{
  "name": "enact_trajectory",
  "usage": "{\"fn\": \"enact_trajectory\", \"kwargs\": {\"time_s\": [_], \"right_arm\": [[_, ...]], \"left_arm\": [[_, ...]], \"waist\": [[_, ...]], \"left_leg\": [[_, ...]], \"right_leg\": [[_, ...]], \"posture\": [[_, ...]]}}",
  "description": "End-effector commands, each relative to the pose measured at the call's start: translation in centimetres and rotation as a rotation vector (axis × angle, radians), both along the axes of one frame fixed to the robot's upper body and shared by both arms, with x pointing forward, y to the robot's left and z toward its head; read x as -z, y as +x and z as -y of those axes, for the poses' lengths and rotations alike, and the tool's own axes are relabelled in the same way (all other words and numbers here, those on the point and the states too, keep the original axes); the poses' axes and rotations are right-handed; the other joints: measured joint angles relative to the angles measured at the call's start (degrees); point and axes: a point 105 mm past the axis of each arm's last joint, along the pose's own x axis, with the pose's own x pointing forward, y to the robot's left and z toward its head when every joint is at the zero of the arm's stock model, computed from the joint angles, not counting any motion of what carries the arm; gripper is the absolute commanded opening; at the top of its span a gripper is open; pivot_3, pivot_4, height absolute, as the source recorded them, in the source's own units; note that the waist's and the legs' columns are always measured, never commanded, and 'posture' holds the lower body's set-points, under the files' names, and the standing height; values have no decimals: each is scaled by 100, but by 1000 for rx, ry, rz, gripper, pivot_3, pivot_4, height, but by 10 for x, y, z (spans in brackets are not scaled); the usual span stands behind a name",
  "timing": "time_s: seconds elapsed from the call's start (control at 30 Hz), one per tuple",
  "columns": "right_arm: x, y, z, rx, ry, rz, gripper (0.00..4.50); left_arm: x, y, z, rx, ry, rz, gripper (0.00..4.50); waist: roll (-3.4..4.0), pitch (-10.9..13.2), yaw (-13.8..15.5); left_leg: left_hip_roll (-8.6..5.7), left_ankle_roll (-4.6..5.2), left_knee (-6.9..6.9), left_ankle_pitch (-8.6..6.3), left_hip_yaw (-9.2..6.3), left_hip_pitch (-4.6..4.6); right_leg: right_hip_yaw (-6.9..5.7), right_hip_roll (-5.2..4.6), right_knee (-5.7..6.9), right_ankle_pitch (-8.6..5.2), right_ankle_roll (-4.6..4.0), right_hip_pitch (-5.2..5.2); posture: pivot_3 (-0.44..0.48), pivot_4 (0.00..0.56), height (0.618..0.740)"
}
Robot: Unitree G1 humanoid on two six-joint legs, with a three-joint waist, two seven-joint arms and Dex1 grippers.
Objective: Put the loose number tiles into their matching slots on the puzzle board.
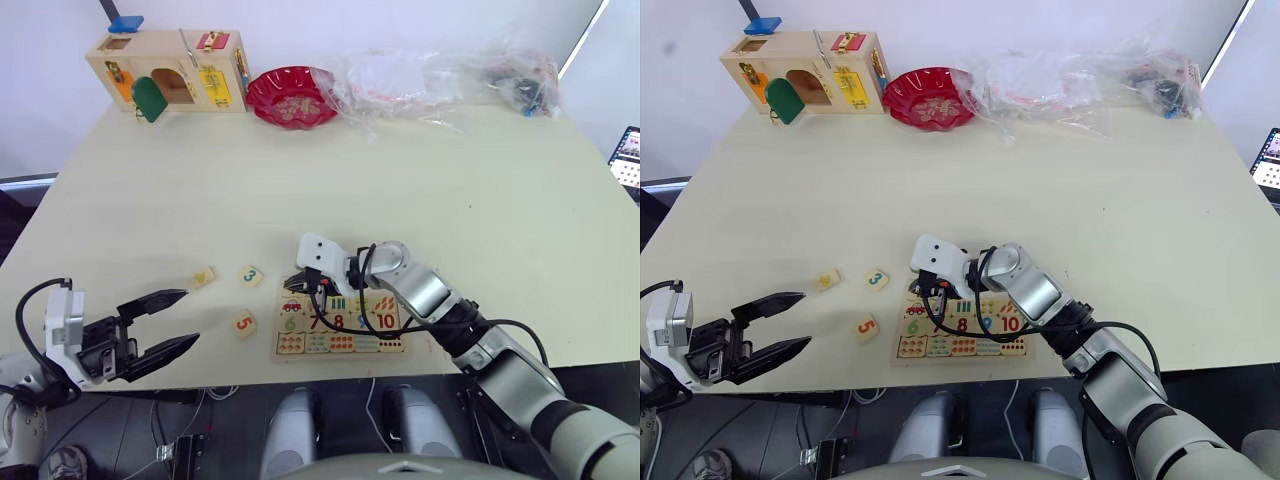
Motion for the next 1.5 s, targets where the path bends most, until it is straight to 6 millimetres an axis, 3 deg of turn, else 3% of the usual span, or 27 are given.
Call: {"fn": "enact_trajectory", "kwargs": {"time_s": [0.03,0.17,0.37,0.4,0.5,0.63,0.87,1.03,1.1,1.17,1.2,1.23,1.5], "right_arm": [[57,-1,22,77,-170,-120,38],[59,3,30,92,-153,-124,38],[-1,2,28,51,149,-87,38],[-20,1,33,53,231,-59,38],[-53,-7,51,49,370,9,38],[-64,-18,75,73,402,60,38],[-91,-36,140,221,509,-10,38],[-74,-64,191,270,432,-42,1557],[-62,-76,212,301,377,-55,2722],[-56,-83,237,381,357,-57,3477],[-54,-88,248,415,343,-50,4155],[-51,-92,256,441,328,-41,4449],[-35,-111,309,592,232,-45,4449]], "left_arm": [[-6,0,3,12,4,29,4500],[-5,-1,3,10,3,27,4500],[-2,-3,2,0,-5,23,4500],[-1,-3,1,-7,-9,23,4500],[1,-4,0,-20,-14,21,4500],[2,-5,-1,-38,-24,22,4500],[5,-5,-5,-70,-29,25,4500],[12,-4,-12,-101,-31,20,4500],[15,-4,-16,-115,-30,15,4500],[17,-4,-21,-134,-29,9,4500],[19,-5,-24,-140,-24,5,4500],[20,-7,-26,-147,-21,0,4500],[39,-16,-44,-212,0,-50,4500]], "waist": [[8,-15,-1],[13,-39,9],[8,-49,38],[6,-46,36],[-2,-40,35],[-4,-38,17],[-7,-26,82],[-7,-25,192],[-7,-25,205],[-10,-26,211],[-11,-26,210],[-11,-26,204],[-15,-27,202]], "left_leg": [[0,0,0,0,1,7],[6,-26,-11,-15,0,81],[17,-29,-16,-17,1,72],[17,-29,-16,-17,1,68],[17,-29,-20,-17,-1,57],[19,-29,-31,-17,-1,54],[18,-8,-49,-5,0,49],[14,-26,-68,-16,-3,47],[5,-5,-82,-4,-3,46],[0,-4,-84,-3,-5,44],[0,-3,-84,-3,-6,42],[0,-3,-84,-3,-6,43],[17,-14,-83,-9,-6,65]], "right_leg": [[0,1,1,0,0,5],[-1,-4,-6,-5,-5,71],[-9,-18,-17,-4,-6,71],[-9,-19,-18,-4,-6,68],[-11,-19,-20,-4,-7,58],[-15,-17,-22,-8,-12,48],[-22,-23,-36,-15,-21,43],[-25,-22,-50,-17,-22,41],[-27,-24,-68,-17,-21,43],[-30,-20,-73,-17,-21,44],[-31,-19,-74,-17,-20,45],[-32,-18,-75,-17,-19,45],[-33,-22,-75,-31,4,64]], "posture": [[0,150,740],[0,150,740],[0,150,740],[0,150,740],[0,150,740],[0,150,740],[0,150,740],[0,150,740],[0,150,740],[0,150,740],[0,150,740],[0,150,740],[0,150,740]]}}
